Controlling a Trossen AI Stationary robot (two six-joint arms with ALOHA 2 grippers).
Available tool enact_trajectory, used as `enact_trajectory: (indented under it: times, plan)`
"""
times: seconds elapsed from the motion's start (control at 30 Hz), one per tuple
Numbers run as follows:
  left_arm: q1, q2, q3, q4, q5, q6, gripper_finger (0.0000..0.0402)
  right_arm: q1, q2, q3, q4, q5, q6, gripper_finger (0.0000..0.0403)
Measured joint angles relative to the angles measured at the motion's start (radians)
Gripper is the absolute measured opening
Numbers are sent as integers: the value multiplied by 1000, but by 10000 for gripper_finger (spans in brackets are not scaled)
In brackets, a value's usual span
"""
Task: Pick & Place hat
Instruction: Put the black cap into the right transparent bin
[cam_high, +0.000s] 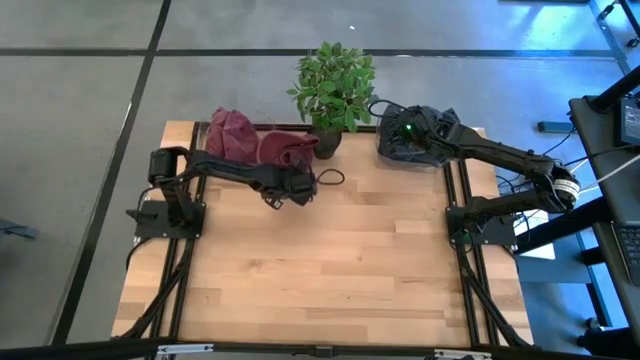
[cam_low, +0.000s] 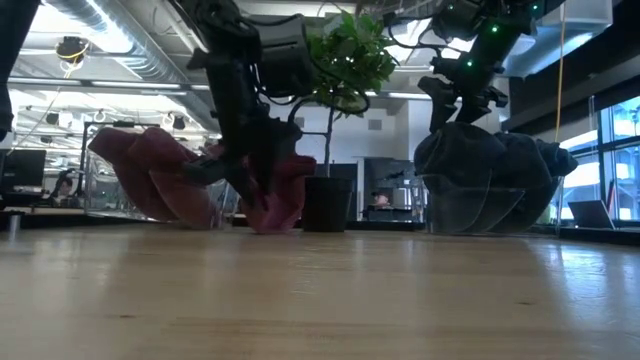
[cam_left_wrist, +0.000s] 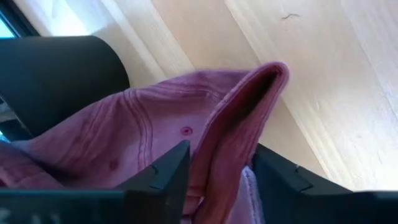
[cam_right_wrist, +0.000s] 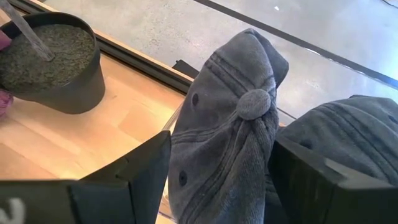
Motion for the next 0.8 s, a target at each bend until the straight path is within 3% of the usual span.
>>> enact_trajectory:
  times: [0.43,0.8]
  plan:
    - [44,0,0,-1,107,-6,16,0,0,0,0,-53,-1,257]
    - [38,-103,111,-113,148,-106,8,0,-47,0,5,-56,1,257]
